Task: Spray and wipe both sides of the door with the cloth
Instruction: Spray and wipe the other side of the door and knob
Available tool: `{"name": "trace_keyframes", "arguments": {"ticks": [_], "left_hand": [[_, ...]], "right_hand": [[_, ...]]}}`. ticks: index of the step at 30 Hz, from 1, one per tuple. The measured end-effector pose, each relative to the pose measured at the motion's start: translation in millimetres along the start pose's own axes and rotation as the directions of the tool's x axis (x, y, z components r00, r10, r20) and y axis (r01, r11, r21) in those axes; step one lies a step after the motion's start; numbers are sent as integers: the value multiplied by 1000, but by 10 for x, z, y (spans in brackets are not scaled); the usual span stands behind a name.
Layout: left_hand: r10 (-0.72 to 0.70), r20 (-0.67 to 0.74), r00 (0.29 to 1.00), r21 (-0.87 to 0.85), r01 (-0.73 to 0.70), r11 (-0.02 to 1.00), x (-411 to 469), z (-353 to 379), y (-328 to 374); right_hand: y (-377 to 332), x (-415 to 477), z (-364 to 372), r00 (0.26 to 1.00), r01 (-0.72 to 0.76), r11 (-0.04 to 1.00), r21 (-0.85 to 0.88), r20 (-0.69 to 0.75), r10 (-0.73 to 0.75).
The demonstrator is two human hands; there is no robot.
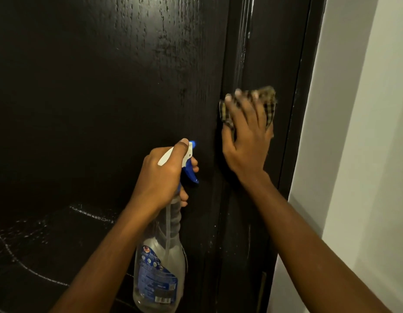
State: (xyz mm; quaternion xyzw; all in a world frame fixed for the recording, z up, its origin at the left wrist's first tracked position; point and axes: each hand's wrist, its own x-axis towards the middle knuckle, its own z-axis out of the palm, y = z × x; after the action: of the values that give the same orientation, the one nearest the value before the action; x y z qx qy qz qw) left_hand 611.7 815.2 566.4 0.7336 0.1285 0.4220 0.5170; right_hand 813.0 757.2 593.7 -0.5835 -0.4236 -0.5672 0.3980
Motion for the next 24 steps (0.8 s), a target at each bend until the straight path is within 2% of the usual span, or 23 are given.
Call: {"name": "trace_keyframes", "arguments": {"ticks": [3, 7, 11, 18, 21, 24], "left_hand": [[-3, 9, 1000, 3, 3, 1000, -10, -45, -12], [-2, 10, 1000, 14, 1, 1000, 23, -38, 40], [5, 26, 1000, 14, -6, 1000, 109, 0, 135], [43, 47, 998, -51, -41, 998, 215, 110, 240], [60, 56, 997, -69, -56, 996, 222, 147, 242], [56, 58, 997, -66, -52, 996, 196, 163, 187]], "right_hand": [[71, -709, -10, 999, 36, 999, 14, 35, -37], [166, -1227, -76, 973, 155, 983, -96, 187, -136], [165, -753, -84, 968, 182, 970, -163, 204, -147], [120, 801, -42, 998, 49, 991, -124, 46, -43], [97, 851, -12, 1000, 11, 992, -124, -12, -13], [166, 461, -24, 998, 55, 991, -119, -1, -56]]}}
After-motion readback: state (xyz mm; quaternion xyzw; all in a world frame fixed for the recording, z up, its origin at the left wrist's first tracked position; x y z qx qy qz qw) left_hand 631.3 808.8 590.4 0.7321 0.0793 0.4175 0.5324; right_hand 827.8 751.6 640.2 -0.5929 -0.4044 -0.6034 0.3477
